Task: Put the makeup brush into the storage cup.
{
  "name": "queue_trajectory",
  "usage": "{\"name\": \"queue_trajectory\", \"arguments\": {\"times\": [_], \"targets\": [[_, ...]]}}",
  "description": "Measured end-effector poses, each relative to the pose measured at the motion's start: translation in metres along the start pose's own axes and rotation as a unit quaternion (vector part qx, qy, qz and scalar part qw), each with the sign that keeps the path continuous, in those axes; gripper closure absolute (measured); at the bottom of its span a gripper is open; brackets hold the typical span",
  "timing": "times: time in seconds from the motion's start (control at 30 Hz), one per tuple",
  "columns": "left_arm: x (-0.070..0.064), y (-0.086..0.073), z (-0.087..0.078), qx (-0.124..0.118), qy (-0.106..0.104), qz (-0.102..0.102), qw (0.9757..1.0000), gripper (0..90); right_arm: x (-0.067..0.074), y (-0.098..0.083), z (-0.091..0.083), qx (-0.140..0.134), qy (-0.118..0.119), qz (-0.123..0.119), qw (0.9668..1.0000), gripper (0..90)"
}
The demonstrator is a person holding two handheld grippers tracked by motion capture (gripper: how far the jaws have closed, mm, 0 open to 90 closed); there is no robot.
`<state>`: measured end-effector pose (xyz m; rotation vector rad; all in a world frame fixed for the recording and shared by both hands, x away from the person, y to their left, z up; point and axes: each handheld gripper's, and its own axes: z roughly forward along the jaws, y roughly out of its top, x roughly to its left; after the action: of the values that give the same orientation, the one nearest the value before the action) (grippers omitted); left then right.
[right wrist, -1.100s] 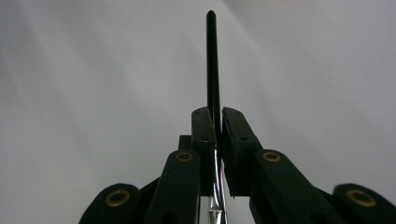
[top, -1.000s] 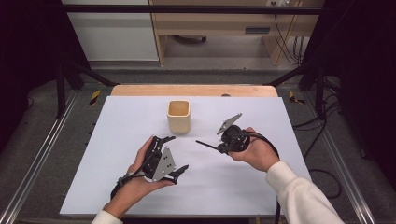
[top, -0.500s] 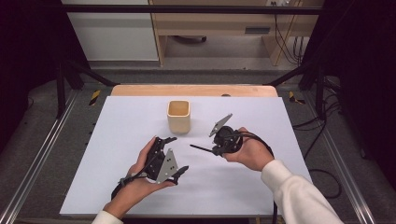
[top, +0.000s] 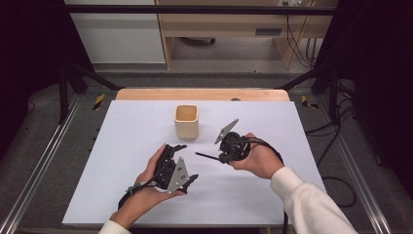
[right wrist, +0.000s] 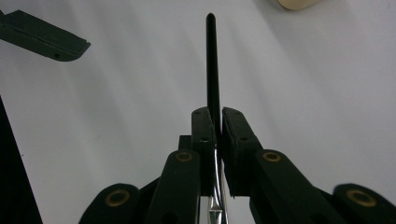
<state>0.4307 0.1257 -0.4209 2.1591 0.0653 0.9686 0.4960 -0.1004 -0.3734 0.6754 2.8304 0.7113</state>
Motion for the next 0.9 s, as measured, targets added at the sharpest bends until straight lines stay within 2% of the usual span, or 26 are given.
{"name": "queue_trajectory", "arguments": {"times": [0.5, 0.67, 0.9], "targets": [[-0.003, 0.000, 0.004, 0.016, 0.006, 0.005, 0.9998, 7.8, 0.011, 0.011, 0.002, 0.004, 0.005, -0.018, 0.9998, 83.8], [-0.003, 0.000, 0.005, 0.024, 0.007, 0.011, 0.9996, 8.6, 0.012, 0.012, 0.001, 0.004, 0.005, -0.018, 0.9998, 83.8], [-0.006, 0.003, 0.007, 0.023, 0.010, 0.015, 0.9996, 10.8, 0.013, 0.012, 0.003, 0.006, 0.006, -0.018, 0.9998, 83.7]]}}
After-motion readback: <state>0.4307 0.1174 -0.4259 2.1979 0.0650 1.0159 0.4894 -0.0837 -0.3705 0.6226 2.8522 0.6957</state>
